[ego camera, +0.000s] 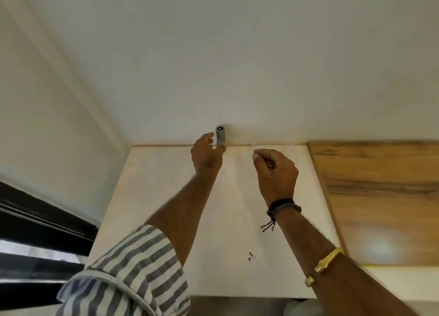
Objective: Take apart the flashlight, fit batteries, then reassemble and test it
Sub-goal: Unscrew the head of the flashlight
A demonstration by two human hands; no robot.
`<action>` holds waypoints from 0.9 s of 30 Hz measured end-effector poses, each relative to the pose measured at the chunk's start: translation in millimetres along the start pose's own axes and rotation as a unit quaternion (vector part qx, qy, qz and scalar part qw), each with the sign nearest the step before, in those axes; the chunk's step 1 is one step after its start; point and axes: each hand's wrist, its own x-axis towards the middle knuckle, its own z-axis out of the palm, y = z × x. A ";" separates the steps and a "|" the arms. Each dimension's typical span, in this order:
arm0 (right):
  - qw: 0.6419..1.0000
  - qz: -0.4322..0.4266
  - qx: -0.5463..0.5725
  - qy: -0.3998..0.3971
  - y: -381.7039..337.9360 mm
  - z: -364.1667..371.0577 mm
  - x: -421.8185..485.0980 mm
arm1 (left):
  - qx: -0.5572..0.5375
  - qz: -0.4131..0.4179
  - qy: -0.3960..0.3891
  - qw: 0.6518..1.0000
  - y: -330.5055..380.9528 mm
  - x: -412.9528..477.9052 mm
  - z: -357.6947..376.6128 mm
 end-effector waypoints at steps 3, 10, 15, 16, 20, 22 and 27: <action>1.000 0.020 0.013 0.004 6.2 4.0 7.1 | 0.017 0.013 -0.002 1.000 1.4 11.5 8.5; 0.999 0.037 0.024 0.008 17.8 10.0 11.2 | 0.033 0.022 0.001 0.999 -7.0 22.8 18.3; 0.999 0.037 0.024 0.006 16.5 4.4 5.4 | -0.009 0.066 0.000 0.998 -12.7 -2.5 6.8; 0.999 0.037 0.025 0.006 14.9 1.7 2.9 | -0.013 0.078 -0.006 0.997 -14.3 -11.0 3.1; 0.998 0.045 0.046 -0.006 6.6 -10.1 -16.0 | -0.021 0.111 -0.032 0.993 -21.7 -56.3 -16.3; 0.997 0.052 0.050 -0.017 1.8 -16.7 -30.3 | -0.021 0.122 -0.046 0.991 -27.0 -85.2 -28.1; 0.993 0.074 0.065 -0.061 -3.6 -39.0 -75.4 | -0.025 0.158 -0.056 0.986 -36.2 -160.8 -55.2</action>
